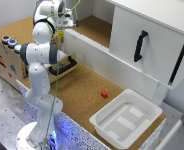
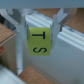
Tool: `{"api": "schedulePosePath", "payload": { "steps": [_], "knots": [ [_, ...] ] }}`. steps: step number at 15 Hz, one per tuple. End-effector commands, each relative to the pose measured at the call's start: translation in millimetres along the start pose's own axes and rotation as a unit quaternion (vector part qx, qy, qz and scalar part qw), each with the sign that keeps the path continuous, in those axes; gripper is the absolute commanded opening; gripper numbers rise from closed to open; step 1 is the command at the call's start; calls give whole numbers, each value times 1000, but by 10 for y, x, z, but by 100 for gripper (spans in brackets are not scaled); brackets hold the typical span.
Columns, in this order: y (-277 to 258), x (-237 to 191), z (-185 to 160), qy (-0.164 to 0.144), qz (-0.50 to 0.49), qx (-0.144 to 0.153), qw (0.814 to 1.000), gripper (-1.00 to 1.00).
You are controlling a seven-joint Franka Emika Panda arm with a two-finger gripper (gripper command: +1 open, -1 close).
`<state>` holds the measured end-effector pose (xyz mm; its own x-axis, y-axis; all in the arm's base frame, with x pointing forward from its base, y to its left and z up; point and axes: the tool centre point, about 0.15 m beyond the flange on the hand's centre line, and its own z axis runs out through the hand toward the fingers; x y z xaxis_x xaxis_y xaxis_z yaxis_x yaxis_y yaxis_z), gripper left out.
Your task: Put the yellow object inside the left cabinet
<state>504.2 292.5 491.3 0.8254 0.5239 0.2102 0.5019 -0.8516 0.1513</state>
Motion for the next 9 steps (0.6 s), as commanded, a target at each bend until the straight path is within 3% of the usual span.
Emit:
{"api": "schedulePosePath", "payload": {
  "steps": [1, 5, 9],
  "knots": [
    [507, 467, 91, -12, 137, -57, 989, -100],
    [1022, 587, 220, 21, 262, -8, 965, -100],
    [1402, 877, 376, 26, 298, -10, 954, -100]
  ]
}}
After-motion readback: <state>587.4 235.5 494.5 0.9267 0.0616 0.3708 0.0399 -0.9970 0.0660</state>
